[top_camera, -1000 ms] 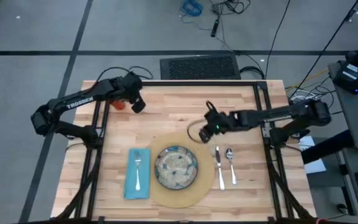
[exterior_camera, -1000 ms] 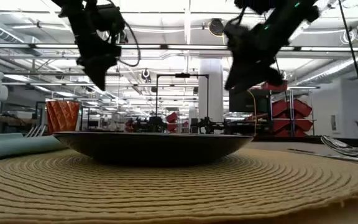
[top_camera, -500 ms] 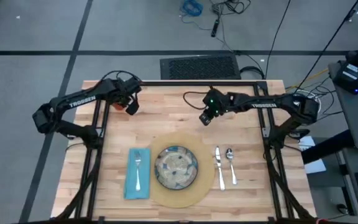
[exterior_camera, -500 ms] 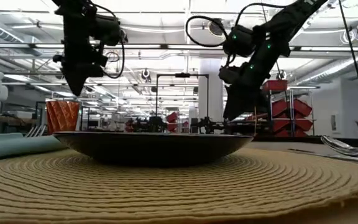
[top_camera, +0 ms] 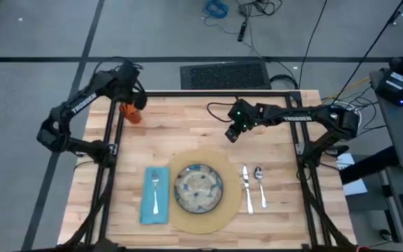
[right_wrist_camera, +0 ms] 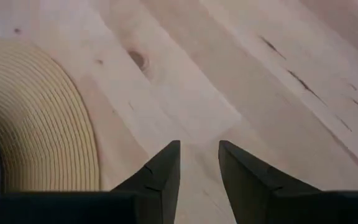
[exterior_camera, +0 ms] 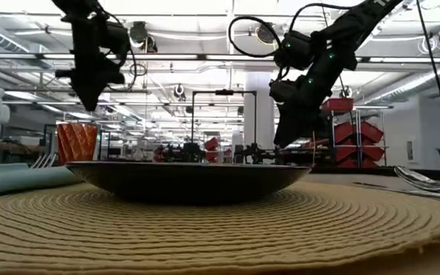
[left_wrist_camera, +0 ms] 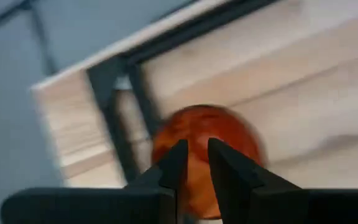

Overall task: Set table place
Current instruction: Put the orange cup on top of the table above the brown mat

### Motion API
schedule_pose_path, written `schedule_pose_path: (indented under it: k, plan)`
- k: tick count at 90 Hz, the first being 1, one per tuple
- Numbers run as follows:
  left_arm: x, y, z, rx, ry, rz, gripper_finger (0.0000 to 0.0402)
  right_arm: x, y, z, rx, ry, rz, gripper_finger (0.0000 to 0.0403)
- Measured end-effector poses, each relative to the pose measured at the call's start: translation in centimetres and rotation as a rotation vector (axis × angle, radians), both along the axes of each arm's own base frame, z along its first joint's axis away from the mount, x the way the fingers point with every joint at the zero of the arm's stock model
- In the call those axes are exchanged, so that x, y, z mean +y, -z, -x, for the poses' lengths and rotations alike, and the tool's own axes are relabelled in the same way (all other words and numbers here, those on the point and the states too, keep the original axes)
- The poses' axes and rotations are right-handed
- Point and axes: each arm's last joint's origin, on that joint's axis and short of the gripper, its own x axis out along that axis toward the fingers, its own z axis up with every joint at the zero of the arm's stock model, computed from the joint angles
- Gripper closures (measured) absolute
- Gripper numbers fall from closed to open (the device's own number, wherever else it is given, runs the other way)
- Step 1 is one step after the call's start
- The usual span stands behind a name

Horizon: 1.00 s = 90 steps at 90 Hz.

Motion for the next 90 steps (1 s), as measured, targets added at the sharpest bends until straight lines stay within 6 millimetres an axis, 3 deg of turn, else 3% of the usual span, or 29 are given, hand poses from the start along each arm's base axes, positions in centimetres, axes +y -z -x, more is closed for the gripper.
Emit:
schedule_pose_path:
  k: [24, 55, 90]
  plan:
    - [1.3, 2.2, -1.0, -0.028, -0.030, 0.130, 0.0352, 1.0, 0.1, -0.3, 0.018, -0.049, 0.003, 0.0303]
    - [0.0, 2.5, -1.9, -0.010, 0.055, 0.222, 0.0352, 1.6, 0.2, -0.3, 0.033, -0.073, 0.002, 0.0303]
    - [0.3, 3.1, -2.0, 0.063, 0.064, 0.205, 0.0352, 1.6, 0.2, -0.3, 0.031, -0.066, -0.002, 0.0303]
